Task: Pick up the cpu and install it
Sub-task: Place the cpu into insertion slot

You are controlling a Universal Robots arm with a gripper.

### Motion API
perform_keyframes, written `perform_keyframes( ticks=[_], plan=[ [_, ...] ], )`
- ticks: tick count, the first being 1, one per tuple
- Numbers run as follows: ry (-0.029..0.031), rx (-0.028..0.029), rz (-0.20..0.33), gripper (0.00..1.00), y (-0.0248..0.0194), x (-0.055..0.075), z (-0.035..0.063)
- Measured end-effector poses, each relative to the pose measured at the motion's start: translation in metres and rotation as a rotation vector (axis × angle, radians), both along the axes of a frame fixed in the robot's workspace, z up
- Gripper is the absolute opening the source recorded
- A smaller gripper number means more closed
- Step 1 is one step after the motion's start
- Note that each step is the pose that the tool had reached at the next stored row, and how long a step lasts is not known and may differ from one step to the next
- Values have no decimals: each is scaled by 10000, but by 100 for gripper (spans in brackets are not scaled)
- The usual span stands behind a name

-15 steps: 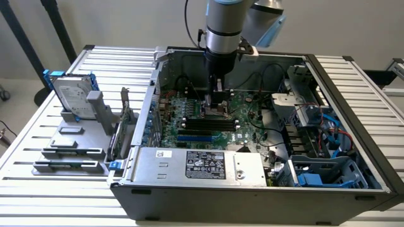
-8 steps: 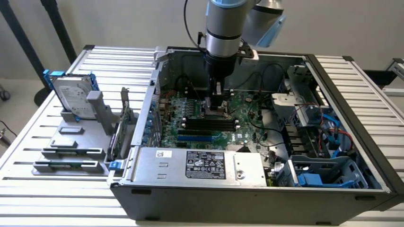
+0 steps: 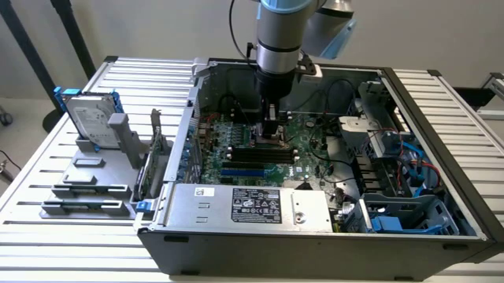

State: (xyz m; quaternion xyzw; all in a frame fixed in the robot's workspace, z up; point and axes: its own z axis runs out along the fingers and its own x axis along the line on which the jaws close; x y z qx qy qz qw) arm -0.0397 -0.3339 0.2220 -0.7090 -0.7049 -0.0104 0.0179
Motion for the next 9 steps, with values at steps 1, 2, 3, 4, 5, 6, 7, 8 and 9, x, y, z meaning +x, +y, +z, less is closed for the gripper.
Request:
perform_keyframes(
  ticks=[1, 2, 3, 4, 5, 6, 7, 8, 9],
  plan=[
    [0, 0, -23, 55, 0, 2, -10],
    [1, -1, -63, 55, 0, 2, -23],
    [1, -1, -106, 55, 0, 2, -37],
    [1, 0, -138, 55, 0, 3, -48],
    [1, 0, -154, 55, 0, 3, -53],
    [1, -2, -156, 55, -1, 2, -53],
    [2, -3, -158, 55, -1, 3, -54],
    [2, -3, -158, 55, 0, 5, -54],
    [1, -1, -157, 55, 1, 7, -55]
  ],
)
